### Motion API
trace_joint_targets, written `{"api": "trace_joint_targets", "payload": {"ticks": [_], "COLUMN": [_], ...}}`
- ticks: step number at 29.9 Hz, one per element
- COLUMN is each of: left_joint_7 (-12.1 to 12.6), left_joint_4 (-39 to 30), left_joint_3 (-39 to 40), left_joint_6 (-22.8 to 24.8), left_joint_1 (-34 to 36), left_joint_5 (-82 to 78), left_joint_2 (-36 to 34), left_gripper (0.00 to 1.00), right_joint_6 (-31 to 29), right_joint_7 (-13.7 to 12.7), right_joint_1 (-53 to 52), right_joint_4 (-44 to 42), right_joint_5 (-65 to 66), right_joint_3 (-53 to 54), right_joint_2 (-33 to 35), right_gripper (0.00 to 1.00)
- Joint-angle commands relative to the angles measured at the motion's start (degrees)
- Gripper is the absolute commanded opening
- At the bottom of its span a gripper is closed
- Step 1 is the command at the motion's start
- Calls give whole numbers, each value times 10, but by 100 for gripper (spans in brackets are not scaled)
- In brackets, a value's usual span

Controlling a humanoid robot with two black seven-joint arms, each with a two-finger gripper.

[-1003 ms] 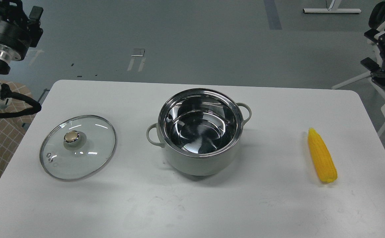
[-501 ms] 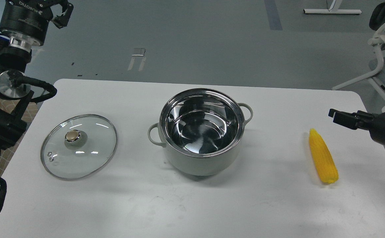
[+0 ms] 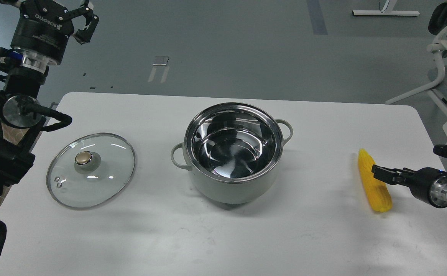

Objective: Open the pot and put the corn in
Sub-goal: 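Lower the right gripper to the yellow corn and grasp it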

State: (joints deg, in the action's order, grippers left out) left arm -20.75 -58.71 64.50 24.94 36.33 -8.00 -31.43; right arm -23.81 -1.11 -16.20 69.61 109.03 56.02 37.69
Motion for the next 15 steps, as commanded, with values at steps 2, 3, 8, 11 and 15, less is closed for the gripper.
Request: {"api": "trace_joint_targets", "payload": {"ticks": [2, 3, 8, 11, 15], "left_joint_7": [-1, -1, -2, -3, -3], "left_joint_4": [0, 0, 1, 1, 2], "left_joint_3": [5, 5, 7, 7, 7], "left_joint_6": [0, 0, -1, -1, -2], "left_joint_1": [0, 0, -4, -4, -4], "left_joint_5": [0, 0, 1, 1, 1], "left_joint_2": [-9, -9, -7, -6, -6], "left_gripper": [98, 98, 98, 98, 98], "right_joint_6": [1, 1, 1, 1, 1], "right_joint_7": [1, 1, 1, 1, -1], "right_joint_1": [-2, -2, -2, 0, -1], "right_joint_4": [-15, -15, -16, -14, -11], "right_joint_5": [11, 11, 12, 11, 12], "right_joint_3": [-1, -1, -2, -3, -2], "right_joint_2": [-29, -29, -40, -41, -43], "right_gripper": [79, 79, 79, 74, 40]}}
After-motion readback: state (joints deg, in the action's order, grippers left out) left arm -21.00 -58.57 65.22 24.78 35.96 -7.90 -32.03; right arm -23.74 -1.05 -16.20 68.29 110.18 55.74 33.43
